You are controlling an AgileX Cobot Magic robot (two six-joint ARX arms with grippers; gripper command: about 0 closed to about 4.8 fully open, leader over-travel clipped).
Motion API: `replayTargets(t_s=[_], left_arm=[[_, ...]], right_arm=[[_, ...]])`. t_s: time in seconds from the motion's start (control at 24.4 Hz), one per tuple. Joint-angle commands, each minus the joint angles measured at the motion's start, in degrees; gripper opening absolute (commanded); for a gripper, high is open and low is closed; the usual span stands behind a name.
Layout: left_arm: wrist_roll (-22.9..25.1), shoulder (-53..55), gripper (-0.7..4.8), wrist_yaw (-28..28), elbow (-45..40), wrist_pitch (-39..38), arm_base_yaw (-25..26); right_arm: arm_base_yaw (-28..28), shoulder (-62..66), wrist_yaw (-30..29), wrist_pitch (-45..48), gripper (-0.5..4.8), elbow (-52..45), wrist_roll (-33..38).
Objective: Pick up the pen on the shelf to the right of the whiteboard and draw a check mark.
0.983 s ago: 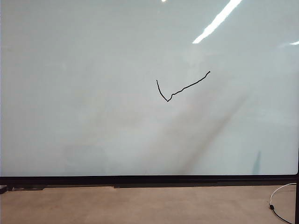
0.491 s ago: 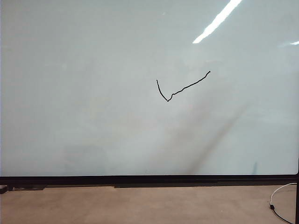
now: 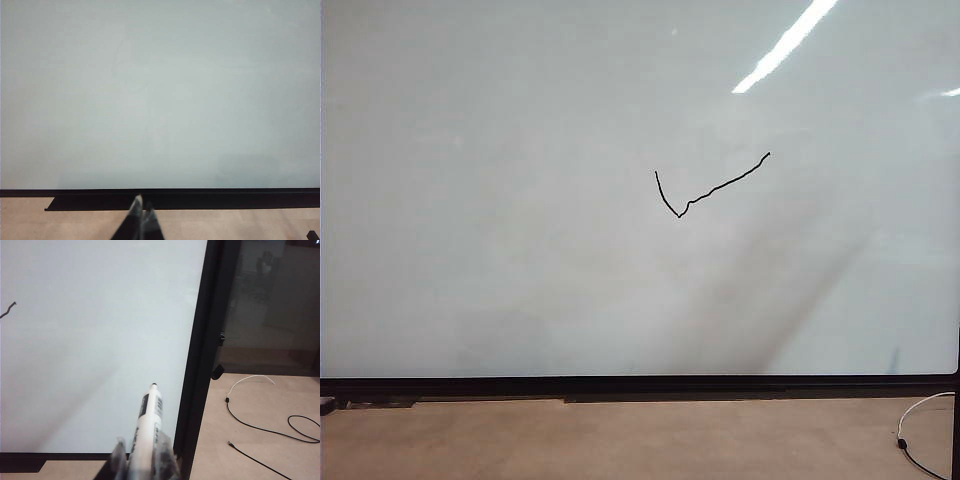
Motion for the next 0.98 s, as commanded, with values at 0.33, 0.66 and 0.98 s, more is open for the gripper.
replayTargets(t_s=[0.33,0.66,0.98], left_arm=[[0.26,0.00,-0.04,0.00,0.15,0.72,0.00],[0.26,0.00,-0.05,0.00,0.17,0.72,0.00],[0.26,0.00,-0.04,0.00,0.15,0.72,0.00]], right_arm=[[-1.25,0.00,-1.57,0.37,-0.06,0.28,0.63],[-1.25,0.00,-1.33,0.11,-0.06,0.28,0.59],[-1.25,0.00,-1.33,0.11,-0.06,0.28,0.59]])
